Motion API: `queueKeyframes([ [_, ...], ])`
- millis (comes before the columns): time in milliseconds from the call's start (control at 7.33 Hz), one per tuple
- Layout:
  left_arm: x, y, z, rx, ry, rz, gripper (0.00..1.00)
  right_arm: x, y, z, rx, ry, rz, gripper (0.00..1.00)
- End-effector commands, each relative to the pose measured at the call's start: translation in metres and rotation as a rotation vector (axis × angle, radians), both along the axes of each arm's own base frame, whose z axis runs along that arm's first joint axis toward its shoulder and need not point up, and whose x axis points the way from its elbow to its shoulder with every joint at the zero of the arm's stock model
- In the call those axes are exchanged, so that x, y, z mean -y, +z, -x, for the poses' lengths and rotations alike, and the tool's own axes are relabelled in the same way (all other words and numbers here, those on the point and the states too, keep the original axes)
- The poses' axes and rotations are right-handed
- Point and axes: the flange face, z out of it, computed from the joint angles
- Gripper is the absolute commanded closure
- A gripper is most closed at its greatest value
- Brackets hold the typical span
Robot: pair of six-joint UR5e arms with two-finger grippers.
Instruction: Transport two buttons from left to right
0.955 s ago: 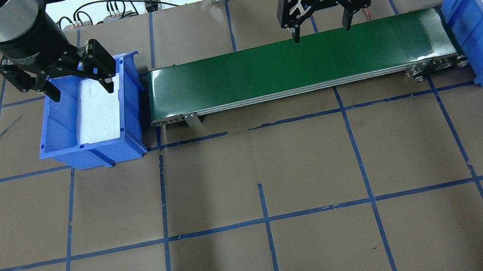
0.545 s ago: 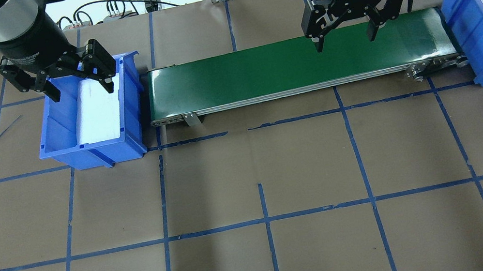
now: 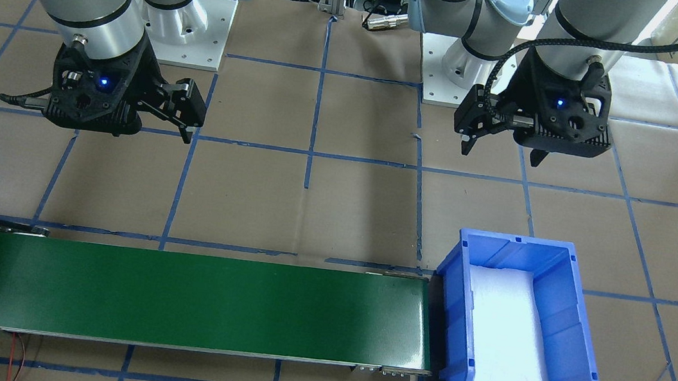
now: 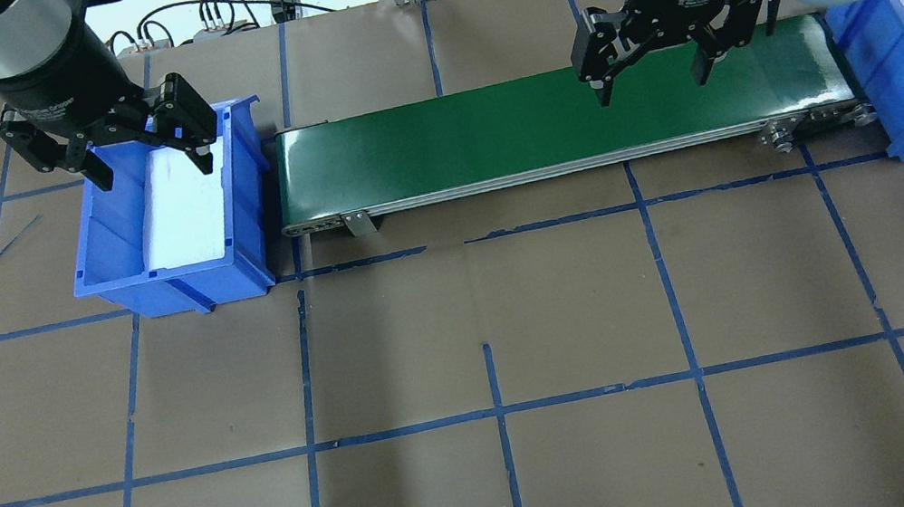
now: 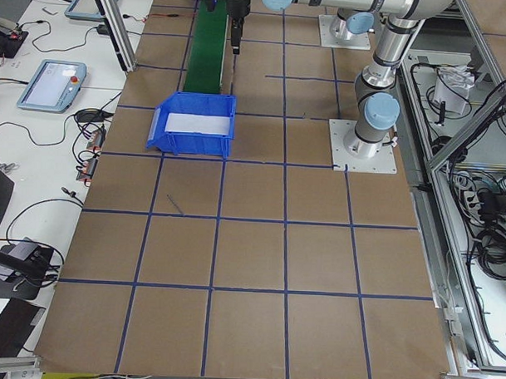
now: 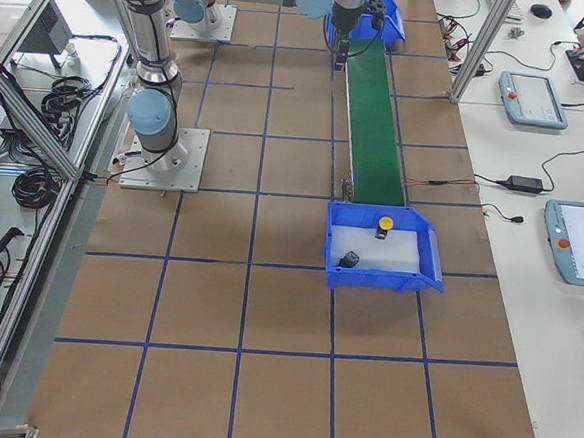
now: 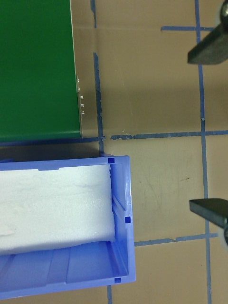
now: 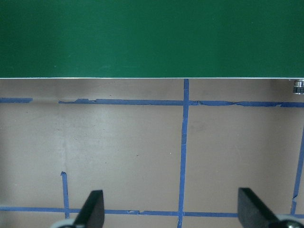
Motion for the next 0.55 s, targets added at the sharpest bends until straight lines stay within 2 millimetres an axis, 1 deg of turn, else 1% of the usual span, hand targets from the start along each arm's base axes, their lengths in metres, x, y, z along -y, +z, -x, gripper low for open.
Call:
queueKeyframes([
  [0,0.0005,-0.0008,0.0,0.0,0.0,-0.001,0.0,-0.0009,-0.0052,0.0078,-0.026,-0.019,-0.027,0.0],
  [136,0.0,0.0,0.0,0.0,0.0,0.0,0.0,0.0007,0.0002,0.0075,-0.022,-0.022,-0.014,0.0],
  [409,0.0,0.0,0.0,0.0,0.0,0.0,0.0,-0.0006,-0.0045,0.0102,-0.025,-0.026,-0.032,0.0],
])
